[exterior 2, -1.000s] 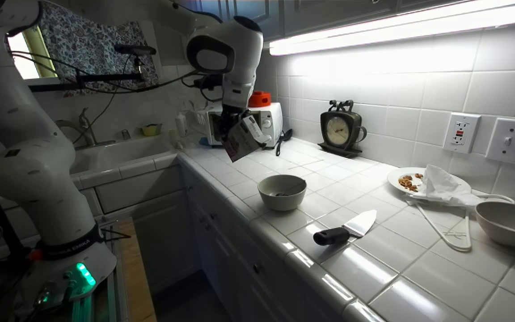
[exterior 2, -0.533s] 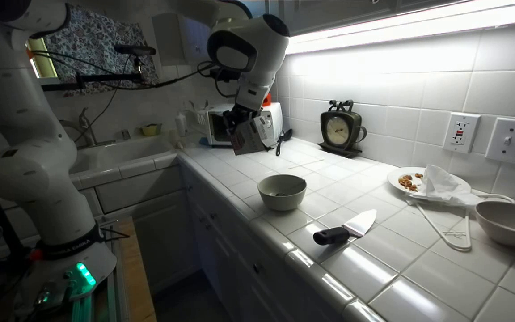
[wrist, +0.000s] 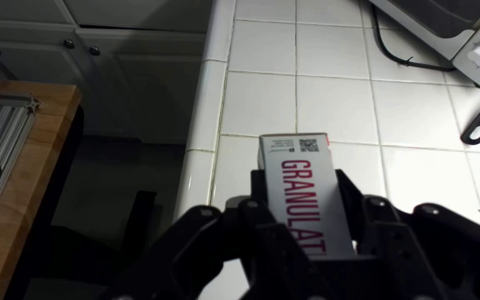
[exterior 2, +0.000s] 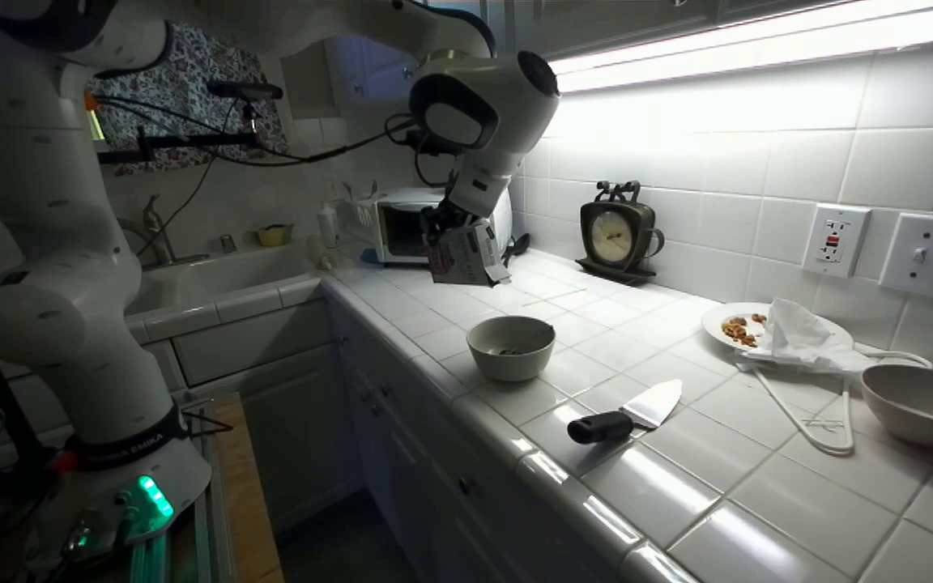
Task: Pour some of the milk into the bowl
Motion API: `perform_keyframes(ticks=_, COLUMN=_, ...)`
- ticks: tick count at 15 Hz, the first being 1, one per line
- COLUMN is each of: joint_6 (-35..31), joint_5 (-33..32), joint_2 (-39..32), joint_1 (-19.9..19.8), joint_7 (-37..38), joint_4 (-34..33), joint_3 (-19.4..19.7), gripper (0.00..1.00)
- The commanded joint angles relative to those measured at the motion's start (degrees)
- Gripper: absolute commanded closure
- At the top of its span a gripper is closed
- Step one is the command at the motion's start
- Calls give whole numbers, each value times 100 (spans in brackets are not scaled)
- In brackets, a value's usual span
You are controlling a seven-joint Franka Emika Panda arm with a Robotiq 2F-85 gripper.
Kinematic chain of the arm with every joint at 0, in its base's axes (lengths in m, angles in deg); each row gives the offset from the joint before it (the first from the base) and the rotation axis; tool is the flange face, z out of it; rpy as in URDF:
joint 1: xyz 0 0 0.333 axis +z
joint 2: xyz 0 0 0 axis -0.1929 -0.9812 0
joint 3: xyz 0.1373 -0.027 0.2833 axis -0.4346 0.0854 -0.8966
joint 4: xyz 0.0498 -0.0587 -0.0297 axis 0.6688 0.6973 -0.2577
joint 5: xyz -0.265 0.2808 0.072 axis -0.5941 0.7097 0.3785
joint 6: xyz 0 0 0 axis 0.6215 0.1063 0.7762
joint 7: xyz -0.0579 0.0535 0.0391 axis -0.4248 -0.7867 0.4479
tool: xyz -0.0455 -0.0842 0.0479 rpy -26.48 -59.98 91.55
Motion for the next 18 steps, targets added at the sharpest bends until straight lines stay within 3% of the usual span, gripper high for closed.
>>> perform_keyframes(ticks=1, joint_6=485, joint_5=264, joint_2=-256, joint_1=-118, joint_7=-29, joint_4=-371, joint_3=44, gripper=84)
perform_keyframes(ticks=18, joint_6=1804, joint_5=883, joint_2=-1048, joint_1=-494, joint_7=-267, joint_4=-1181, joint_3=229, gripper=84)
